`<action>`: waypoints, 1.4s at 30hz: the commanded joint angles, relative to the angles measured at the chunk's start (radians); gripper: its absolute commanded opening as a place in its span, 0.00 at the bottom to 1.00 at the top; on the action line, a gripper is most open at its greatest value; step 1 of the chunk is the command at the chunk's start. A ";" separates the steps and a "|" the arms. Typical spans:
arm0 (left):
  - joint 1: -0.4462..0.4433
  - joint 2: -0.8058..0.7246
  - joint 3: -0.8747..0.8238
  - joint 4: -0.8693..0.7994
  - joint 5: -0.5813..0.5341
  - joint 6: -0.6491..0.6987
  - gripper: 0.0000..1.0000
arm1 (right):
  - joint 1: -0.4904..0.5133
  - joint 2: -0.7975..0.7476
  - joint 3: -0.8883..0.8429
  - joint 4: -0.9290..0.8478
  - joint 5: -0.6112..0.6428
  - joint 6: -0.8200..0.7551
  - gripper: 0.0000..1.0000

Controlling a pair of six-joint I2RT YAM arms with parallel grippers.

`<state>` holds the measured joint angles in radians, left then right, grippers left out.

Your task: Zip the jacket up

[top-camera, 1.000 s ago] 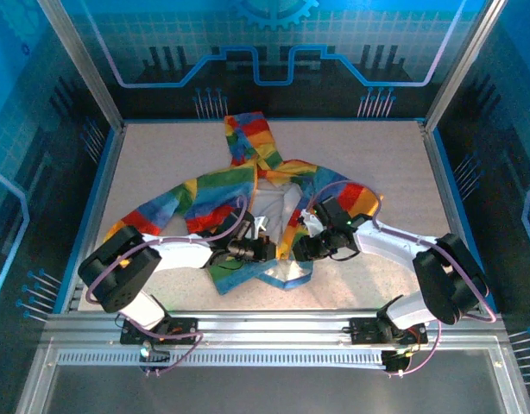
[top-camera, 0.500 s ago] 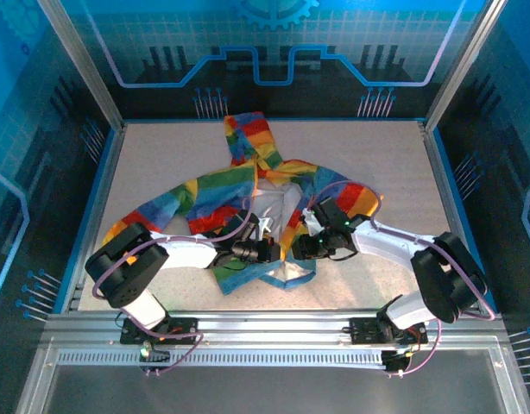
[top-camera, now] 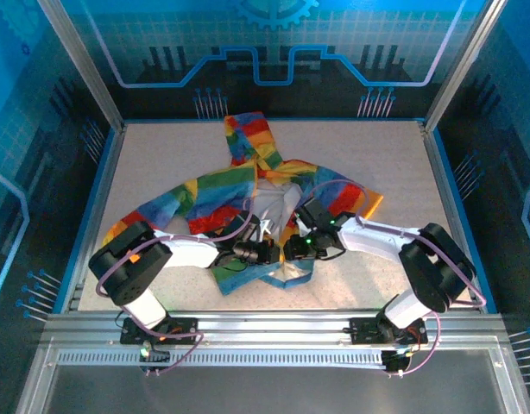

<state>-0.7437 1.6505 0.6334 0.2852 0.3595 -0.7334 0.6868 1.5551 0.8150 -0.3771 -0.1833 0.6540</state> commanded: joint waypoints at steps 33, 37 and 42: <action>-0.051 0.033 0.203 -0.139 0.017 0.091 0.00 | -0.150 -0.216 -0.017 -0.246 -0.167 -0.266 0.00; -0.056 0.094 0.211 -0.099 0.027 0.073 0.00 | -0.167 -0.209 -0.054 -0.202 -0.178 -0.253 0.01; -0.060 0.126 0.198 -0.053 0.032 0.047 0.00 | -0.168 -0.201 -0.086 -0.149 -0.176 -0.218 0.13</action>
<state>-0.7944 1.7653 0.8165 0.1738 0.3637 -0.6632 0.5270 1.3613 0.7452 -0.5583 -0.3298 0.4229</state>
